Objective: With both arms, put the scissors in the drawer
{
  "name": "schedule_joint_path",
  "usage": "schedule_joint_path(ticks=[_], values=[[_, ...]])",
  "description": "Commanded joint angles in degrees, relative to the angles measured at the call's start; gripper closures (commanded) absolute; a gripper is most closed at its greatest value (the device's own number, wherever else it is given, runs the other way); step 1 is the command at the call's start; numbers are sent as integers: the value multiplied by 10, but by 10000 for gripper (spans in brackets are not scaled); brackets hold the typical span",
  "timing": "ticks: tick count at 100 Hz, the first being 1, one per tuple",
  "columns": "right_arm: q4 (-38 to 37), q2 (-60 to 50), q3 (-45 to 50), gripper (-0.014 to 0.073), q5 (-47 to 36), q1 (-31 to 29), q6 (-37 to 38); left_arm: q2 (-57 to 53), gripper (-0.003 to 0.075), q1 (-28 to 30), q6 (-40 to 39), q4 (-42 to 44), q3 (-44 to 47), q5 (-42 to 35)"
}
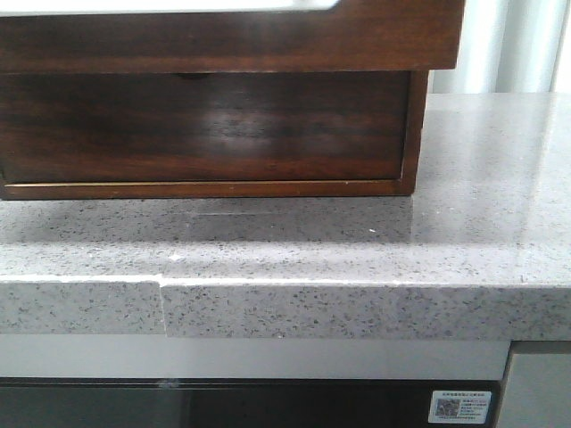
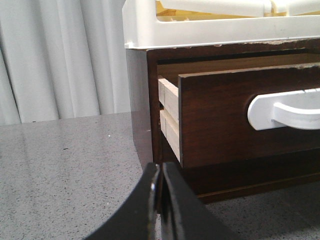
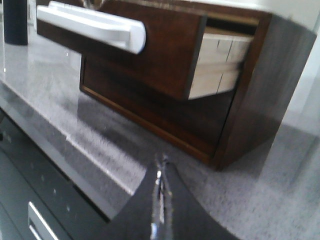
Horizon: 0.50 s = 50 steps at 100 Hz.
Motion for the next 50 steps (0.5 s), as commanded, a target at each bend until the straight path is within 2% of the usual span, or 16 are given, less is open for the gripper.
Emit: schedule_joint_path(ticks=[1,24,36,50], values=[[4,6,-1,665,-45,-1,0,-17,739,-4,-6,0,-12,-33],[4,6,21,665,-41,-1,0,-17,739,-4,-6,-3,-11,-22],[4,6,21,665,-41,-1,0,-17,739,1,2,-134,-10,31],[4,6,21,665,-41,-1,0,-17,739,25,118,-239,10,70]])
